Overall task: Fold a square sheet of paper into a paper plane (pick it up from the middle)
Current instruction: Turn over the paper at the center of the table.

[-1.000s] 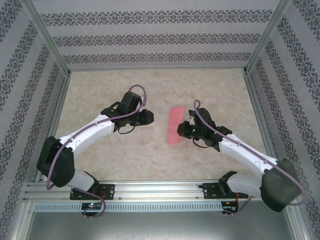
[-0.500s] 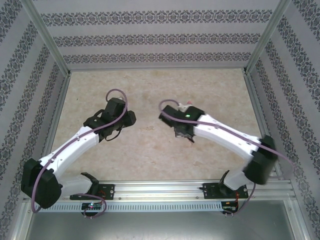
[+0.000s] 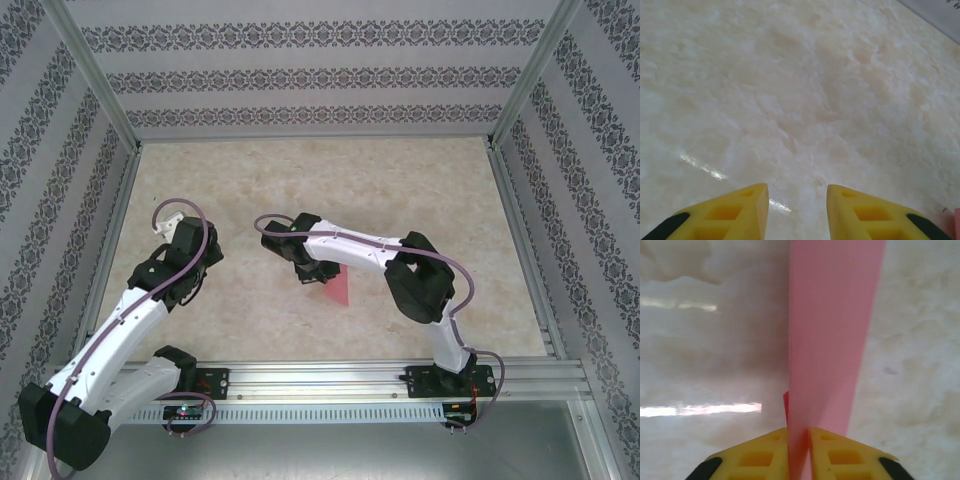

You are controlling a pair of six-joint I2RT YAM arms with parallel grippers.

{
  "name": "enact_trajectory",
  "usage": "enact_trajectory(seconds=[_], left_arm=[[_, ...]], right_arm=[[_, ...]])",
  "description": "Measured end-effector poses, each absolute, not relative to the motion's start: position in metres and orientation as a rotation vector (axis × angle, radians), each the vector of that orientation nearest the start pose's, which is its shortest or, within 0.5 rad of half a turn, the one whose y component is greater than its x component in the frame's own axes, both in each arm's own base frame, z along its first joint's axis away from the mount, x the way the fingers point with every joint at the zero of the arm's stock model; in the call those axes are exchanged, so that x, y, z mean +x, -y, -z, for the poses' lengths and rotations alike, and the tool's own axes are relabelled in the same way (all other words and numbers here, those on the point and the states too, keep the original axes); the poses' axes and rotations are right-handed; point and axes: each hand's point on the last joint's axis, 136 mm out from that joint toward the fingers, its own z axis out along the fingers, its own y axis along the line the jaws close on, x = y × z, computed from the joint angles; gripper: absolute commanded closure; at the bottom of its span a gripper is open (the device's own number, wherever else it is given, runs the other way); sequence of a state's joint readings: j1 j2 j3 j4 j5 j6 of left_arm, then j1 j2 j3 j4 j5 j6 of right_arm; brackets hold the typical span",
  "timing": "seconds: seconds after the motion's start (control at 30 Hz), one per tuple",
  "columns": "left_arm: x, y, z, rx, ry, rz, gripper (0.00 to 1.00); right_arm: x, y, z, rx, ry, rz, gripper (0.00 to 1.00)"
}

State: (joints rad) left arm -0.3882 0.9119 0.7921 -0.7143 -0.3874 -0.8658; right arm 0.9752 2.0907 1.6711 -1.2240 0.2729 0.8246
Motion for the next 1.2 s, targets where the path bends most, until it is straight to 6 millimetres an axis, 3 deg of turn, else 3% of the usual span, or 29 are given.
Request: enact_trajectory(seconds=[0.1,0.2,0.3,0.37,0.47,0.57,0.63,0.7,0.8,0.93,1.03,1.2], left_arm=[[0.270,0.039,-0.181,-0.702,-2.218,0.144,0.54],[0.270,0.042,-0.179,-0.649,-2.245,0.137,0.51],[0.270,0.051,-0.173,-0.569,-2.302,0.153,0.50],[0.271,0.063,-0.169,-0.502,-2.344,0.199,0.50],[0.274,0.090,-0.169,-0.396,-2.385,0.356,0.52],[0.282,0.130,-0.166,-0.283,-2.416,0.562,0.54],[0.282,0.163,-0.155,-0.183,-2.465,0.665,0.54],[0.275,0.199,-0.140,-0.069,-2.545,0.729,0.57],[0.271,0.247,-0.121,0.071,-2.649,0.781,0.61],[0.281,0.283,-0.098,0.125,-2.737,0.815,0.63],[0.289,0.294,-0.082,0.120,-2.786,0.809,0.64],[0.298,0.304,-0.062,0.115,-2.836,0.793,0.65]], right_arm=[[0.249,-0.309,-0.049,-0.245,-2.992,0.217,0.63],[0.248,-0.333,-0.050,-0.243,-3.011,0.037,0.58],[0.249,-0.351,-0.062,-0.225,-2.979,-0.179,0.53],[0.249,-0.350,-0.077,-0.207,-2.933,-0.292,0.52],[0.253,-0.332,-0.114,-0.156,-2.804,-0.399,0.45],[0.260,-0.300,-0.151,-0.058,-2.642,-0.458,0.39],[0.263,-0.274,-0.163,0.017,-2.559,-0.509,0.41],[0.268,-0.245,-0.158,0.121,-2.510,-0.542,0.41],[0.274,-0.200,-0.126,0.316,-2.483,-0.556,0.41],[0.255,-0.164,-0.079,0.483,-2.500,-0.592,0.42],[0.247,-0.162,-0.074,0.497,-2.488,-0.666,0.42],[0.251,-0.180,-0.087,0.444,-2.446,-0.822,0.41]])
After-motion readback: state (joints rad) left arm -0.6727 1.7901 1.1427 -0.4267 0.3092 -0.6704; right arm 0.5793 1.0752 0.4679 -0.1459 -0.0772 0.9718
